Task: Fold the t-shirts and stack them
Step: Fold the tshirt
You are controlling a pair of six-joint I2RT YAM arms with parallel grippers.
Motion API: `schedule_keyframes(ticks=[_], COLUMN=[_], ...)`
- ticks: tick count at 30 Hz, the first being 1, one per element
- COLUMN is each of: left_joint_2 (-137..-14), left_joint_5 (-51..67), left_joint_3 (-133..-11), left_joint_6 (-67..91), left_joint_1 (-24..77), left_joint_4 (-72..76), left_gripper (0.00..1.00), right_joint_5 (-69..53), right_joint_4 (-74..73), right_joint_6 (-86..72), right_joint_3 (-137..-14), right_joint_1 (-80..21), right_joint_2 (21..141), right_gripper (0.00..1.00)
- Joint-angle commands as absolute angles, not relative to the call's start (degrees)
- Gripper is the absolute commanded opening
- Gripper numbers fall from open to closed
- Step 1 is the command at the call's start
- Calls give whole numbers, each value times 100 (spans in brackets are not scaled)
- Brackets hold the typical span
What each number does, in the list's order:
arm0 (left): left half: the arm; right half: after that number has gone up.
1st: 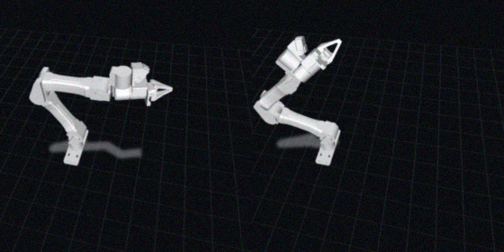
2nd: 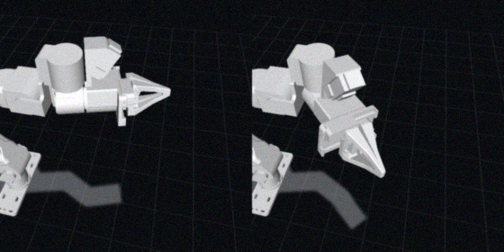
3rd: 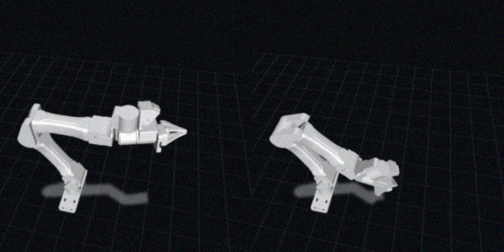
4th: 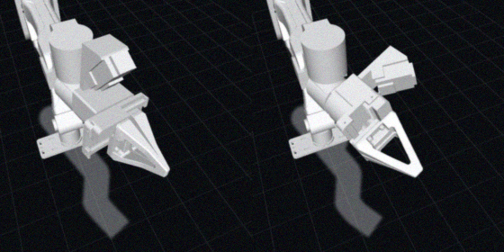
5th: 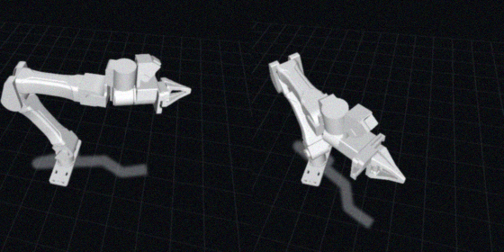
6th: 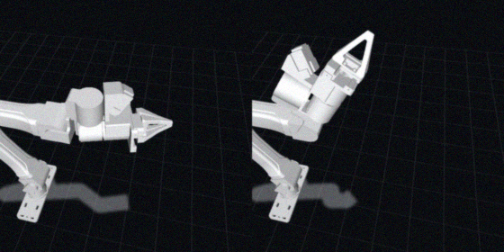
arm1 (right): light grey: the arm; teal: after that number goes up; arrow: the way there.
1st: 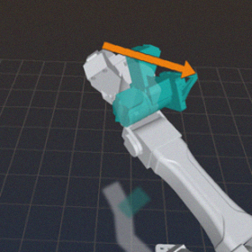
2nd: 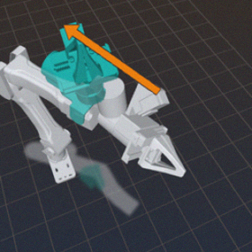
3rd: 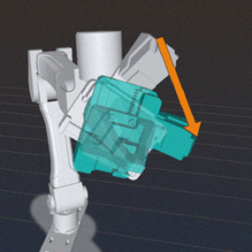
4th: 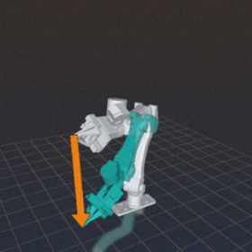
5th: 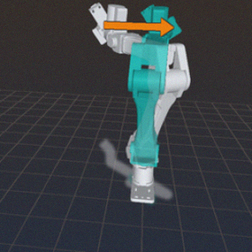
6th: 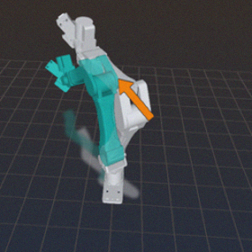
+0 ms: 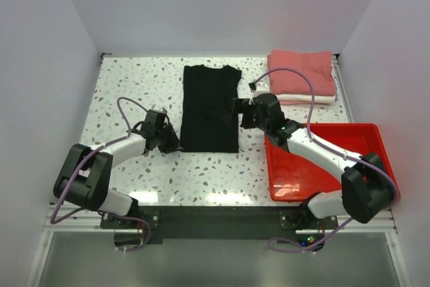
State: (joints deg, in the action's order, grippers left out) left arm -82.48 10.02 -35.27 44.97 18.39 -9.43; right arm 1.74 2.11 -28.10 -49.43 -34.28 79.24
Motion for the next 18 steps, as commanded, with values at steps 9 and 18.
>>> schedule_keyframes(ticks=[9, 18], left_joint_2=[-8526, -7771], left_joint_5=[976, 598], left_joint_3=[-3639, -3103], left_joint_6=[4263, 4368], left_joint_1=[1811, 1811], left_joint_4=[-817, -1230], left_gripper=[0, 0], right_joint_5=[-1063, -1001], right_joint_4=[-447, -1019], right_joint_6=[-1969, -1679], right_joint_3=[-4984, -4702], right_joint_1=[-3472, -3937], right_joint_2=[7620, 7927], right_gripper=[99, 95])
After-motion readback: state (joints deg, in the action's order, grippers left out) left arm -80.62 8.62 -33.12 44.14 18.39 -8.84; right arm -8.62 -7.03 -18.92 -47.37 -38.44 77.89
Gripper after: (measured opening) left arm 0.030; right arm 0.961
